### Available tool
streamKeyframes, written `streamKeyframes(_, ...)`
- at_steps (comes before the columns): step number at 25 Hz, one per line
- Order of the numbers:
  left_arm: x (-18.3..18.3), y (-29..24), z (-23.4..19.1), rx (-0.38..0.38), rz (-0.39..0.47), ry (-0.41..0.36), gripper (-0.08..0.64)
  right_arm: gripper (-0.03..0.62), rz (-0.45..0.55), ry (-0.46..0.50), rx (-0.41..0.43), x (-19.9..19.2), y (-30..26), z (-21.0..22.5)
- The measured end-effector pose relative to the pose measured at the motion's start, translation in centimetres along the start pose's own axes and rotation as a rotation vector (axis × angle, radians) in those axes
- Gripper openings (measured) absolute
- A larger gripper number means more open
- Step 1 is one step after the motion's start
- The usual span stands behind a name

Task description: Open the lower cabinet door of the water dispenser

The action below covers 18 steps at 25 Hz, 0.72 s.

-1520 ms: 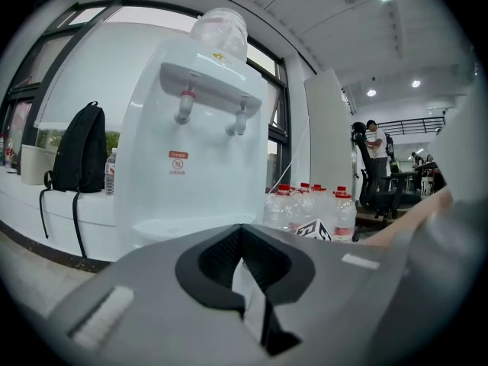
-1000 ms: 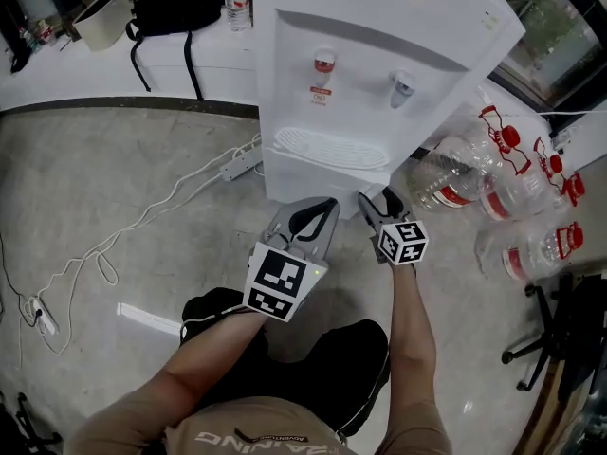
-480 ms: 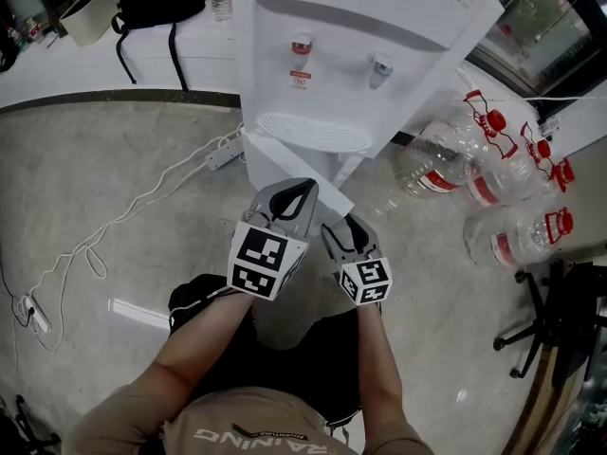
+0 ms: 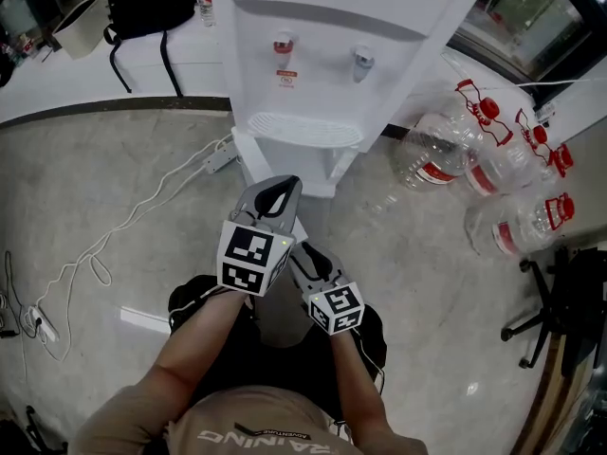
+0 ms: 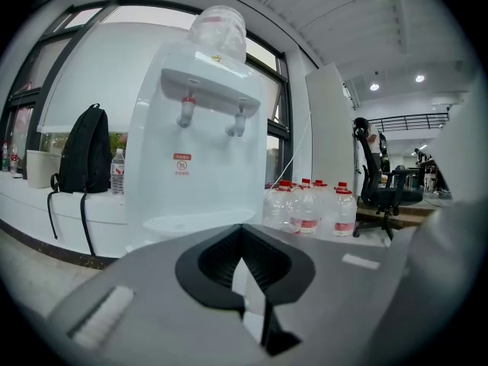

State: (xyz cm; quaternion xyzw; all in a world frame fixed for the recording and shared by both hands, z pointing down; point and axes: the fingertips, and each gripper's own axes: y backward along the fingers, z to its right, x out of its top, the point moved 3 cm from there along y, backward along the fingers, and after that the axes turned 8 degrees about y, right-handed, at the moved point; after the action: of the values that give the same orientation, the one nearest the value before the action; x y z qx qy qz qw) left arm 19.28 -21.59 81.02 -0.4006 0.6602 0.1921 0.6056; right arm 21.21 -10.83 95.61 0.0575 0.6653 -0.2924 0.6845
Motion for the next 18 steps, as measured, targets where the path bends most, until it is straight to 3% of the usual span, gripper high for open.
streamKeyframes(4, -0.2, 0.0, -0.7, 0.009, -0.005, 0.023, 0.008, 0.178, 0.019, -0.025, 0.064, 0.0, -0.6, -2.6)
streamKeyframes(10, -0.3, -0.4, -1.1, 0.017, -0.006, 0.03, 0.008, 0.166, 0.009, -0.002, 0.085, 0.5, -0.7, -3.9)
streamKeyframes(13, -0.2, -0.6, -1.3, 0.02, 0.0, 0.034, 0.008, 0.132, 0.002, 0.029, 0.046, 1.2, 0.1, -3.2)
streamKeyframes(15, 0.0, -0.6, -1.3, 0.021, 0.008, 0.036, 0.008, 0.031, 0.037, 0.027, 0.001, 2.0, 1.3, -2.1)
streamKeyframes(18, 0.3, -0.6, -1.2, 0.018, 0.018, 0.024, 0.008, 0.012, 0.06, -0.001, -0.063, 3.3, 2.9, -0.3)
